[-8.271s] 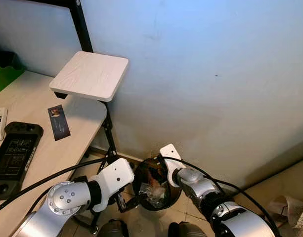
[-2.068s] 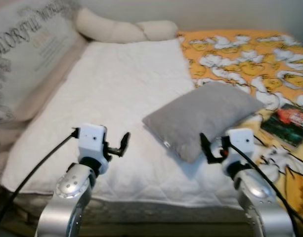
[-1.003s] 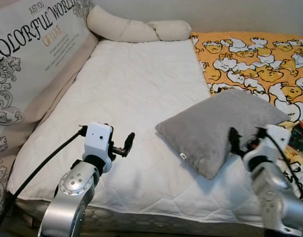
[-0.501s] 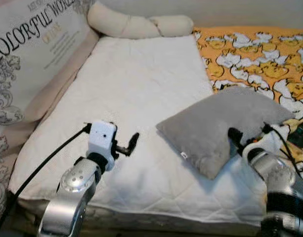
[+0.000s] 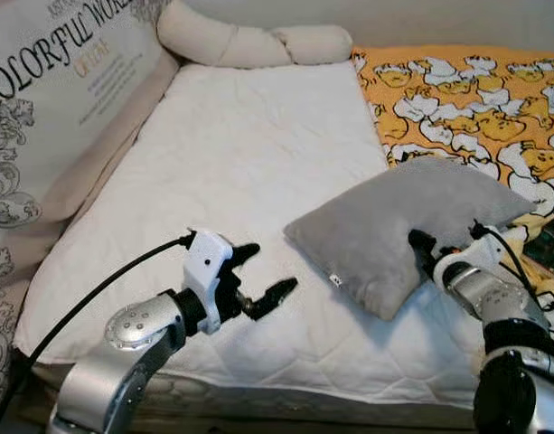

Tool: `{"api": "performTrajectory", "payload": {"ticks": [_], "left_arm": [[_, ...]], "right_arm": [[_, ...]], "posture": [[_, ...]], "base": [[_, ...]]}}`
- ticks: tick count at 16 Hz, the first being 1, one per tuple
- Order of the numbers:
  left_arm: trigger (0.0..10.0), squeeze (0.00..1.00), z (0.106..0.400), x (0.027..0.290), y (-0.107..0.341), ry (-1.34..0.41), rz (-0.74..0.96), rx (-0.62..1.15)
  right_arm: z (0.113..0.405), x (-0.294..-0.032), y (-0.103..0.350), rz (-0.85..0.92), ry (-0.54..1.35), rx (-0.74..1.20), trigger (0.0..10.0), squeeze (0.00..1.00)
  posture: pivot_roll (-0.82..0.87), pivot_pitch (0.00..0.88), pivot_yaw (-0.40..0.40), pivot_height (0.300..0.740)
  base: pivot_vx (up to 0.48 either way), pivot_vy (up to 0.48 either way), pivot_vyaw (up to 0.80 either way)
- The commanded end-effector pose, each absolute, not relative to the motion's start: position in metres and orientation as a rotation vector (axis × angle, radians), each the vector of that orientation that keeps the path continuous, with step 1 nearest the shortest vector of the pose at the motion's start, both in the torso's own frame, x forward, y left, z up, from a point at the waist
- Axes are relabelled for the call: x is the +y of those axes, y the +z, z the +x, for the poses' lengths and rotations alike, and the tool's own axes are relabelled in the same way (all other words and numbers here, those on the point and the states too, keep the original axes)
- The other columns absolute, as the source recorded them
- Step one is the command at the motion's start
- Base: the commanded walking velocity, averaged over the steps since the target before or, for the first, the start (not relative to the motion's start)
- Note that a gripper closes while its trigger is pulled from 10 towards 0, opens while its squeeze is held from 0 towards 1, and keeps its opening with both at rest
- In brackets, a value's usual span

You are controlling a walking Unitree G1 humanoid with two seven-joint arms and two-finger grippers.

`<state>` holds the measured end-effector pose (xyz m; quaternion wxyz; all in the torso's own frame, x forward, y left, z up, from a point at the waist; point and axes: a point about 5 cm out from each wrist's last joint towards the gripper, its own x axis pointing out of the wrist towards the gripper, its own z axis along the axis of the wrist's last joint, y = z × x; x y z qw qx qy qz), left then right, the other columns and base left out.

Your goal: Clean up the room

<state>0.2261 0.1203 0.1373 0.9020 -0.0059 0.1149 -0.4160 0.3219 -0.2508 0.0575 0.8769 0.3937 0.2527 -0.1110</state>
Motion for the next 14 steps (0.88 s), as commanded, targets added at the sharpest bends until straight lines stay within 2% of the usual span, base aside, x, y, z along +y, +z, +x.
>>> {"api": "performTrajectory", "payload": {"ticks": [1, 14], "left_arm": [[10.0, 0.0, 0.2256, 0.1197, 0.1413, -0.891, 0.002, 0.237], [10.0, 0.0, 0.2354, 0.1254, 0.1386, -0.862, 0.055, 0.259]], "right_arm": [[0.3231, -0.245, 0.0537, 0.819, -0.215, 0.552, 0.0, 0.0], [0.3254, -0.2411, 0.0455, 0.797, -0.231, 0.573, 0.0, 0.0]], "posture": [[-0.01, 0.0, 0.028, 0.74], [-0.01, 0.0, 0.031, 0.74]], "base": [[0.0, 0.0, 0.0], [0.0, 0.0, 0.0]]}}
